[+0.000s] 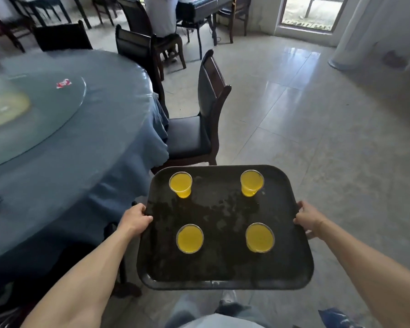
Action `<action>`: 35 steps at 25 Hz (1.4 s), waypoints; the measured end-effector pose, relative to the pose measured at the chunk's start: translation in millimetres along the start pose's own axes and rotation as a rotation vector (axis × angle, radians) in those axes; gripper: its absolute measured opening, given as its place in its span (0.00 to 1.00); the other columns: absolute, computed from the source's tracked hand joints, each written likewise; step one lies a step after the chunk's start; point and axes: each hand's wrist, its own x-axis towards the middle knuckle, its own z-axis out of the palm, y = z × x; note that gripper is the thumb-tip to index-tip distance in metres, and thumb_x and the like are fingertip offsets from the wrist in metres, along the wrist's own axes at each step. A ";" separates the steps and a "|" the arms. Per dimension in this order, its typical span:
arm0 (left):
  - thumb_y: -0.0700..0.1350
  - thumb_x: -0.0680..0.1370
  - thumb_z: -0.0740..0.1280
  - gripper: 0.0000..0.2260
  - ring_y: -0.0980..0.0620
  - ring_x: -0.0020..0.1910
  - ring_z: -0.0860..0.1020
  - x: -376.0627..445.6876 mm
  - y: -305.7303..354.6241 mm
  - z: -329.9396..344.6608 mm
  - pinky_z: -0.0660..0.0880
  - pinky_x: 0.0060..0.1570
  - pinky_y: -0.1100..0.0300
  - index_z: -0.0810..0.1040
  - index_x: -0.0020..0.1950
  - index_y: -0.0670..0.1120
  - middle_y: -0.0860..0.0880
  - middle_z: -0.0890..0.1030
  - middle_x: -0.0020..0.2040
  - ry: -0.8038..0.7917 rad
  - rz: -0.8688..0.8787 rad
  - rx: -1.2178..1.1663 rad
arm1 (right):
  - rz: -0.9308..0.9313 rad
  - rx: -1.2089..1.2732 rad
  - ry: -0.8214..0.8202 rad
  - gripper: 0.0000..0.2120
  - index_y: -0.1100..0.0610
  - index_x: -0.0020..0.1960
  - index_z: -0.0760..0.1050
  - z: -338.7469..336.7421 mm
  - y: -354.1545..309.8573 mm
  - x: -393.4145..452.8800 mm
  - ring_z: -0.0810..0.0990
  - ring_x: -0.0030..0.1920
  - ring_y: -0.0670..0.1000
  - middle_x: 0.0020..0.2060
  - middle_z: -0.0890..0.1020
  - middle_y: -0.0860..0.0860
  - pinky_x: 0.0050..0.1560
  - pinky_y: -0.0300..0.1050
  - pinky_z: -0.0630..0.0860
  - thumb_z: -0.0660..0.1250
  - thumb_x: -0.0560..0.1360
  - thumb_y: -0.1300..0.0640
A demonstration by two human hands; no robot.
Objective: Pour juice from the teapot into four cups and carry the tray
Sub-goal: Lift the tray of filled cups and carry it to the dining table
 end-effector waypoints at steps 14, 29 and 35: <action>0.46 0.77 0.69 0.05 0.47 0.42 0.79 45.3 -44.5 -44.6 0.80 0.45 0.48 0.74 0.43 0.48 0.45 0.81 0.44 0.074 -0.162 -0.102 | -0.110 -0.194 -0.032 0.15 0.56 0.62 0.68 30.1 -133.8 55.9 0.83 0.51 0.63 0.54 0.80 0.62 0.47 0.61 0.85 0.62 0.78 0.69; 0.45 0.78 0.69 0.06 0.43 0.50 0.79 152.0 -128.4 -154.6 0.78 0.53 0.47 0.77 0.52 0.45 0.45 0.81 0.49 0.127 -0.256 -0.175 | -0.180 -0.281 -0.100 0.17 0.54 0.62 0.69 127.0 -337.3 97.3 0.83 0.52 0.60 0.56 0.79 0.58 0.38 0.54 0.84 0.64 0.78 0.69; 0.43 0.78 0.68 0.07 0.46 0.49 0.77 173.0 -169.3 -186.1 0.73 0.45 0.53 0.75 0.55 0.44 0.45 0.79 0.51 0.176 -0.318 -0.236 | -0.225 -0.327 -0.163 0.19 0.51 0.63 0.67 173.4 -416.0 112.1 0.81 0.53 0.59 0.59 0.77 0.57 0.41 0.57 0.83 0.64 0.80 0.70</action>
